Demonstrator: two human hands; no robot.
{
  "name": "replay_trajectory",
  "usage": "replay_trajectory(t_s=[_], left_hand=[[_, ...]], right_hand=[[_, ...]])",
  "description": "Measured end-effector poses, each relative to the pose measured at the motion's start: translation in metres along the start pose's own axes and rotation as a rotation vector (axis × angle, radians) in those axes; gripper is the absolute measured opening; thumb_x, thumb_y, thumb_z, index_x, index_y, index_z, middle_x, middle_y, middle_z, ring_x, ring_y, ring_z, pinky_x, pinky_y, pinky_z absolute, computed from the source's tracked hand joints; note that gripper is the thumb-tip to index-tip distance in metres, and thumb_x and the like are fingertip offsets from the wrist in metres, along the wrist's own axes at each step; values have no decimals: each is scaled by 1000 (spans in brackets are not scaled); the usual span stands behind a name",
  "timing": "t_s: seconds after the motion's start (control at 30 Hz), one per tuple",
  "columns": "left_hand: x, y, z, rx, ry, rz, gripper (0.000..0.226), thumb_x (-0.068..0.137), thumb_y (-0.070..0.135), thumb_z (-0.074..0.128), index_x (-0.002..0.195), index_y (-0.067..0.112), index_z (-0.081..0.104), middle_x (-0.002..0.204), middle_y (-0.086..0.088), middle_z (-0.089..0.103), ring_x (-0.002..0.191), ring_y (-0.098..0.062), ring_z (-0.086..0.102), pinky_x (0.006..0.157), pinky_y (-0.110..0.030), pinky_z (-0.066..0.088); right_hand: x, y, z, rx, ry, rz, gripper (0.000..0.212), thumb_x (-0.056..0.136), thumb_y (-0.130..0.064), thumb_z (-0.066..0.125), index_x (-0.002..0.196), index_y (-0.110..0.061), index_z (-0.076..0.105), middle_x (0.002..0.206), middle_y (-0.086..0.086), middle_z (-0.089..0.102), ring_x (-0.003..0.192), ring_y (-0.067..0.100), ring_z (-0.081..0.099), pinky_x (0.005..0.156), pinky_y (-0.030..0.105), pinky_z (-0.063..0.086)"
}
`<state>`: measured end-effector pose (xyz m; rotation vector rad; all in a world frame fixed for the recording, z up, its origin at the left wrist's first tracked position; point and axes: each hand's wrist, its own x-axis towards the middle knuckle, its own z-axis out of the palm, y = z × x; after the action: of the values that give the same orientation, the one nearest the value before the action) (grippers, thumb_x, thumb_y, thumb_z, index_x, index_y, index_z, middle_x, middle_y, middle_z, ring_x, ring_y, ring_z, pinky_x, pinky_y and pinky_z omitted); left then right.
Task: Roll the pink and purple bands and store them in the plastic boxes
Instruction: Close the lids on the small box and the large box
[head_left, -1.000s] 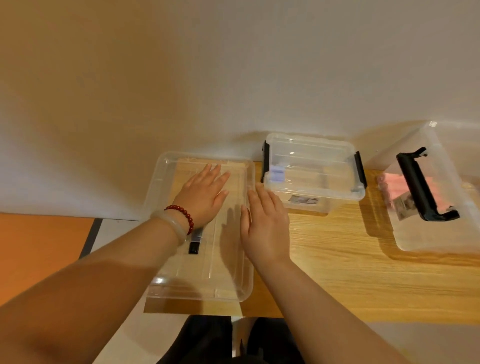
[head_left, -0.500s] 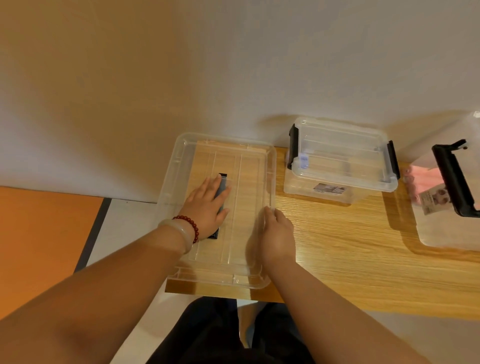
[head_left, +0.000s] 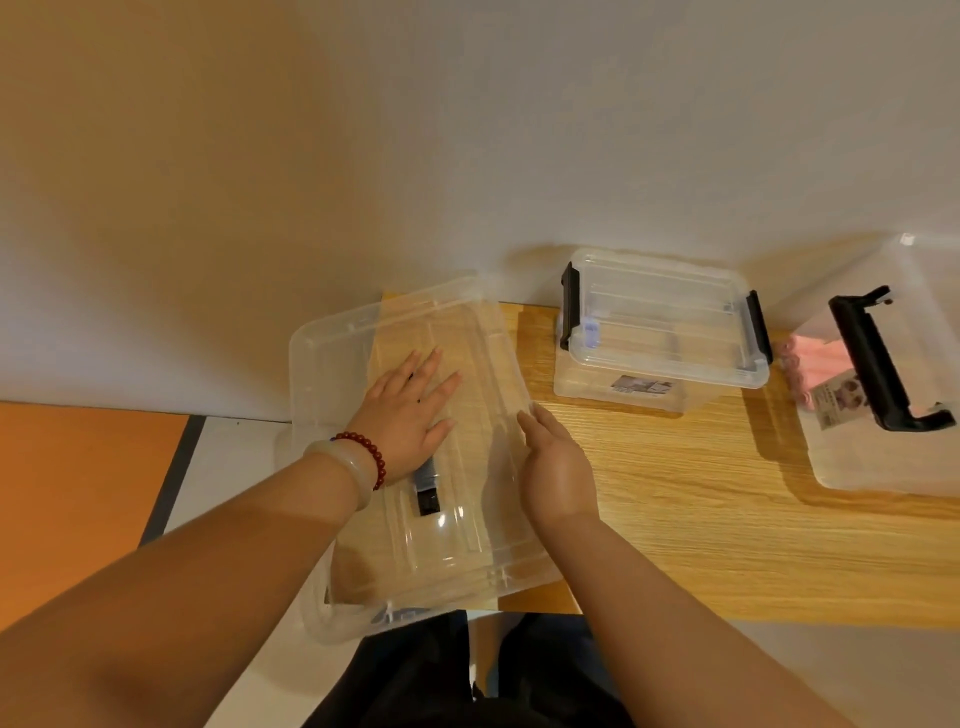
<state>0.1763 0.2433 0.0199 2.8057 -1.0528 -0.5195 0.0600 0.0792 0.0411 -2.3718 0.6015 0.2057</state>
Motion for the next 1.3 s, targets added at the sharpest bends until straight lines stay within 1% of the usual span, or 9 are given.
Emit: replay_trajectory(t_s=[0.3, 0.47, 0.57, 0.7, 0.8, 0.87, 0.97, 1.1, 1.3], left_hand=[[14, 14, -45, -37, 230, 54, 61, 103, 39, 33, 154, 25, 4, 161, -1, -13, 148, -20, -12, 118, -40, -5], [24, 25, -75, -19, 504, 191, 55, 100, 35, 36, 152, 18, 26, 160, -10, 18, 147, -28, 16, 114, -42, 12], [32, 33, -96, 53, 636, 276, 52, 97, 35, 33, 145, 15, 39, 148, -12, 42, 137, -32, 35, 111, -46, 25], [49, 43, -125, 177, 684, 344, 50, 98, 37, 32, 137, 12, 50, 135, -10, 57, 130, -31, 47, 113, -46, 22], [57, 52, -144, 220, 746, 411, 43, 98, 34, 35, 119, 13, 65, 105, -5, 69, 100, -28, 64, 103, -41, 30], [59, 60, -155, 223, 792, 459, 38, 96, 32, 37, 104, 14, 69, 89, -2, 69, 82, -28, 64, 87, -40, 41], [60, 72, -169, 247, 839, 476, 34, 97, 30, 38, 93, 15, 68, 80, -2, 65, 72, -28, 60, 72, -36, 43], [65, 93, -188, 252, 906, 398, 35, 99, 31, 37, 88, 15, 67, 77, -1, 64, 68, -26, 58, 68, -34, 38], [80, 144, -216, 269, 981, 353, 36, 99, 30, 35, 81, 15, 63, 67, 0, 58, 60, -25, 53, 67, -31, 29]], right_hand=[[11, -23, -52, -137, 175, -263, 62, 89, 14, 44, 142, -19, 51, 153, -1, 40, 138, 19, 43, 110, 27, 34], [14, -31, -84, -179, 285, -401, 60, 88, 14, 45, 136, -19, 57, 140, 5, 56, 124, 26, 57, 96, 30, 44], [15, -31, -103, -231, 329, -429, 57, 90, 10, 43, 135, -24, 56, 124, 8, 66, 105, 28, 66, 76, 28, 46], [14, -32, -129, -244, 373, -504, 54, 89, 10, 44, 129, -22, 57, 117, 9, 69, 95, 33, 68, 73, 38, 54], [16, -32, -146, -284, 411, -560, 52, 87, 12, 47, 127, -19, 59, 112, 12, 71, 88, 37, 69, 68, 42, 56], [18, -29, -157, -309, 440, -581, 51, 87, 10, 48, 128, -19, 59, 112, 12, 71, 86, 38, 68, 67, 44, 56], [25, -23, -180, -309, 526, -596, 39, 94, 1, 52, 129, -17, 60, 114, 10, 70, 91, 35, 68, 72, 42, 56], [41, -12, -207, -339, 767, -638, 22, 97, -20, 53, 107, -13, 71, 81, 3, 74, 70, 29, 68, 83, 37, 42], [58, 5, -253, -335, 954, -613, 22, 97, -26, 51, 89, -18, 69, 70, -3, 66, 66, 28, 59, 81, 35, 26]])
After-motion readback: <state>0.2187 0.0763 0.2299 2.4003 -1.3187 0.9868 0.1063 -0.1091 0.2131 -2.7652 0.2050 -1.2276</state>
